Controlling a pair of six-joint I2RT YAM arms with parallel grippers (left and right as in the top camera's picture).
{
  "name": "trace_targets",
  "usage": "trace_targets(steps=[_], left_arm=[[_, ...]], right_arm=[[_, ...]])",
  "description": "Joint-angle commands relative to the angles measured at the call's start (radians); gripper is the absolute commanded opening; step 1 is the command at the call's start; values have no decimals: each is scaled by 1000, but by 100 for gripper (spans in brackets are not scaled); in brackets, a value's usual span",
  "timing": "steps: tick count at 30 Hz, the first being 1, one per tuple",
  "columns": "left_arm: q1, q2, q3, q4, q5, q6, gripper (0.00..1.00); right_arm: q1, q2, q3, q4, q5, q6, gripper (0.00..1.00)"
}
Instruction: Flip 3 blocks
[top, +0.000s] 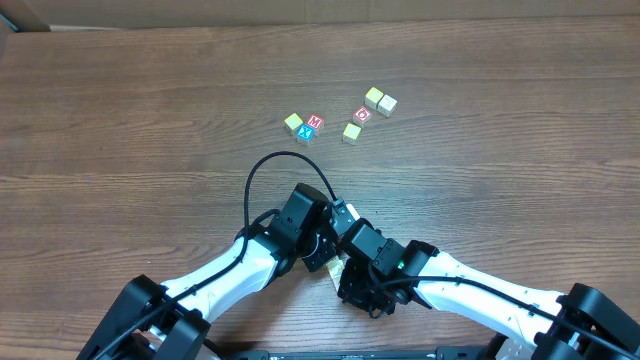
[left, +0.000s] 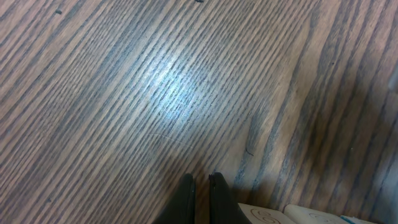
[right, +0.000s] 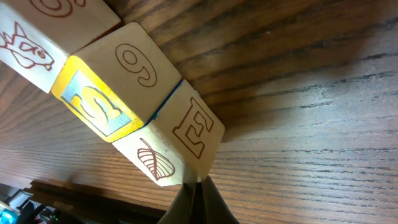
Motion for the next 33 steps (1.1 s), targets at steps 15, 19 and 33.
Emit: trace_targets(steps=[15, 19, 33], left_arm=[[-38, 8, 6, -6, 96, -19, 4], [-39, 8, 6, -6, 107, -18, 4], [-53, 8, 6, -5, 128, -18, 4]], right_arm=[[24, -2, 3, 51, 31, 29, 4], [24, -2, 3, 51, 31, 29, 4], [24, -2, 3, 51, 31, 29, 4]])
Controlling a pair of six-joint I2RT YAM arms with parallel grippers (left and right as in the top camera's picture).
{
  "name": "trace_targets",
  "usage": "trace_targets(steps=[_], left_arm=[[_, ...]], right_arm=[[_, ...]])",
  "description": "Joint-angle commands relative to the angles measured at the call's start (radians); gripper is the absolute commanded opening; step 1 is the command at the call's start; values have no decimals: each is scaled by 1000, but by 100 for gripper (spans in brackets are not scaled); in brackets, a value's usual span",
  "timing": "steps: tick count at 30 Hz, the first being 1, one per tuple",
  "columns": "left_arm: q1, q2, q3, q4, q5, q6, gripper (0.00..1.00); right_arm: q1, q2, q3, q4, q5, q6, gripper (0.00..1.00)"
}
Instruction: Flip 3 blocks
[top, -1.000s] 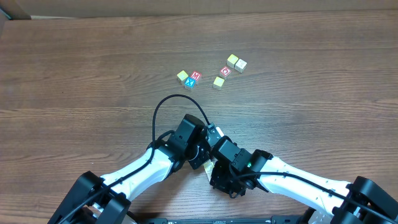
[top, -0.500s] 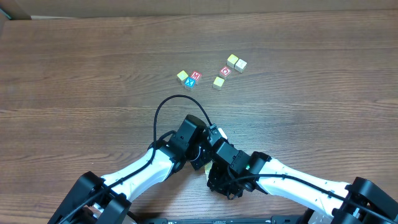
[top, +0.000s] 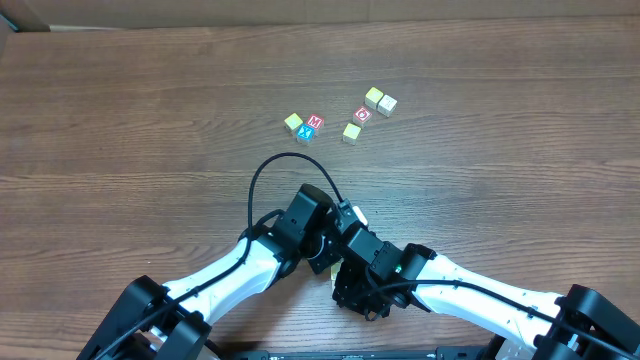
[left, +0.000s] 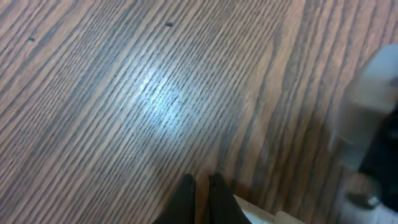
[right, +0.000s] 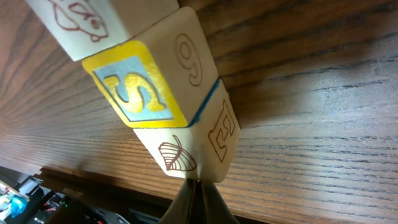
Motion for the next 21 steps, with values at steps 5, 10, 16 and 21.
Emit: trace_targets(steps=[5, 10, 16, 21], left_arm=[[-29, 8, -2, -15, 76, -13, 4], [-28, 8, -2, -16, 55, -14, 4], [-24, 8, -2, -3, -32, -67, 4], [-24, 8, -2, 23, -39, -79, 4]], right_arm=[[-3, -2, 3, 17, 57, 4, 4], [-3, -2, 3, 17, 57, 4, 4], [-3, -2, 3, 17, 58, 4, 4], [-3, -2, 3, 17, 57, 4, 4]])
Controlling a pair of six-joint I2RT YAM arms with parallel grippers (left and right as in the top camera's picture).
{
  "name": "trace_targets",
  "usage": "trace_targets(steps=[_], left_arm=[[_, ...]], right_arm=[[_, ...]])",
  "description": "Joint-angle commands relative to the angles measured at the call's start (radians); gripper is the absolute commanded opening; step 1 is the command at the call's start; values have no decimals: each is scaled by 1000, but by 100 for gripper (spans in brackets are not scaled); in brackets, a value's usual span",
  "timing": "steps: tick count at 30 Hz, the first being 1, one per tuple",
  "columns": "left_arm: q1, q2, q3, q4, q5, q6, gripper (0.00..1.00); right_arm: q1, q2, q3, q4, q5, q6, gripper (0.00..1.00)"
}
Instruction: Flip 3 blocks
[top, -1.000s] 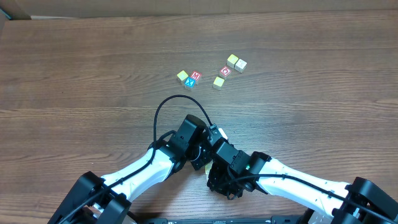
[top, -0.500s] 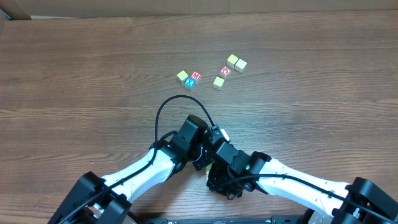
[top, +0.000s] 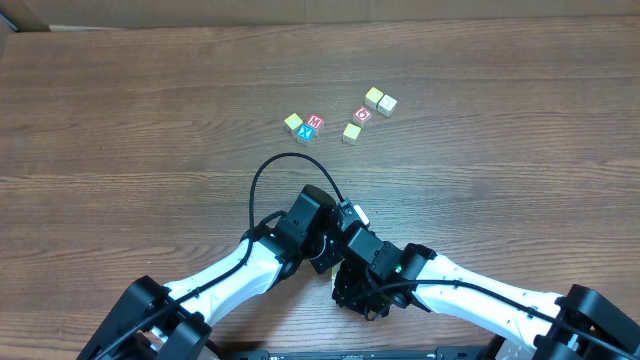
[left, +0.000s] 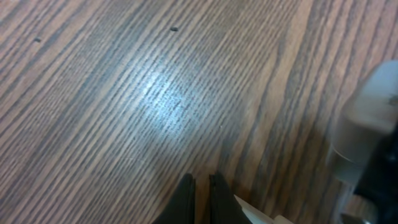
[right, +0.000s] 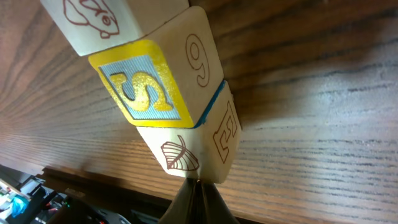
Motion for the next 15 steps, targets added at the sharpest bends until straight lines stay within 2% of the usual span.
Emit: trace_targets(steps=[1, 15], left_arm=[[-11, 8, -3, 12, -10, -36, 4], [-11, 8, -3, 35, -37, -55, 4]], right_arm=[[-3, -2, 3, 11, 54, 3, 4], [-3, -2, 3, 11, 54, 0, 4]])
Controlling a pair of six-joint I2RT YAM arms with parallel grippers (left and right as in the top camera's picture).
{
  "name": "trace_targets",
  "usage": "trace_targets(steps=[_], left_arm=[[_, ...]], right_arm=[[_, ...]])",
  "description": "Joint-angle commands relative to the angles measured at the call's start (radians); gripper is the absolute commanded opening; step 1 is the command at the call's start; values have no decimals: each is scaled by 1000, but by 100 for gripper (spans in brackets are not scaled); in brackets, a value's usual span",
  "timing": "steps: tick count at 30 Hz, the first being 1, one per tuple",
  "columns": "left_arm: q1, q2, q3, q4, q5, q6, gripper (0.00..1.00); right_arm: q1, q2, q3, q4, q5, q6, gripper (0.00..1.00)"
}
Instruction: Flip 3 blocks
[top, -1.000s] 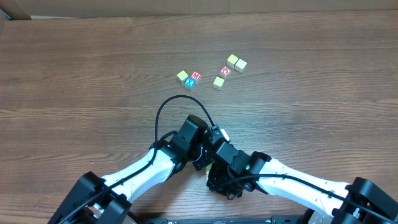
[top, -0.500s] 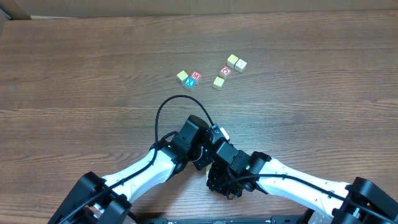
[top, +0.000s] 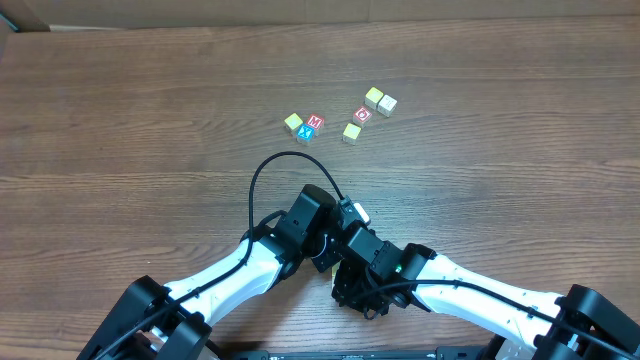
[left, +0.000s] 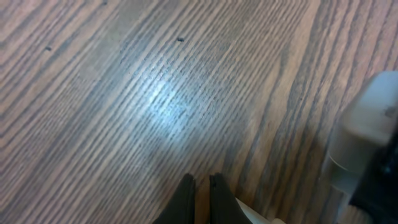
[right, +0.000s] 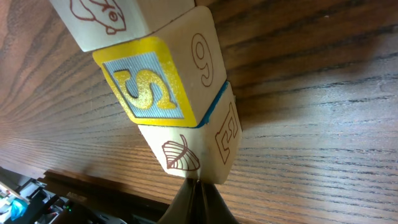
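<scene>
Three pale wooden blocks sit pressed together in the right wrist view: a fish block (right: 106, 18), a block with a yellow-and-blue S face and a 6 (right: 152, 84), and a leaf-and-E block (right: 196, 152). My right gripper (right: 198, 186) is shut, its tips against the lower corner of the leaf-and-E block. My left gripper (left: 200, 185) is shut over bare wood, holding nothing, with a pale block edge (left: 249, 214) just right of its fingers. In the overhead view both grippers meet near the front middle (top: 335, 255), and the arms hide these blocks.
Several more small blocks lie far back on the table: a yellow one (top: 293, 122), a red-and-blue pair (top: 312, 126), another yellow one (top: 351, 132), a red one (top: 363, 114) and two pale ones (top: 379, 100). The right arm's white body (left: 367, 137) shows at the right of the left wrist view.
Almost nothing moved. The three blocks sit a touch further right in the right wrist view, and the table has slid slightly under the left gripper. Both grippers remain shut.
At first the right wrist saw the 6 and E faces broadly and the S face narrowly, tips at the E block's corner. Later the S face was turned broadly to the camera and the right arm's body had come into the left wrist view. Both have stayed so.
</scene>
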Motion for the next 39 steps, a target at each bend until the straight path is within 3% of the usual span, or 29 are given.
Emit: trace_targets(steps=[1, 19, 32, 39], left_arm=[[-11, 8, -3, 12, -34, -37, 4], [-5, 8, -3, 37, -78, -61, 4], [135, 8, -3, 56, -63, -207, 4], [153, 8, -3, -32, -23, -248, 4]], right_arm=[[-3, -2, 3, 3, 39, 0, 4], [80, -3, 3, 8, 35, 35, 4], [135, -130, 5, -35, 134, 56, 4], [135, -182, 5, -112, 211, 69, 4]])
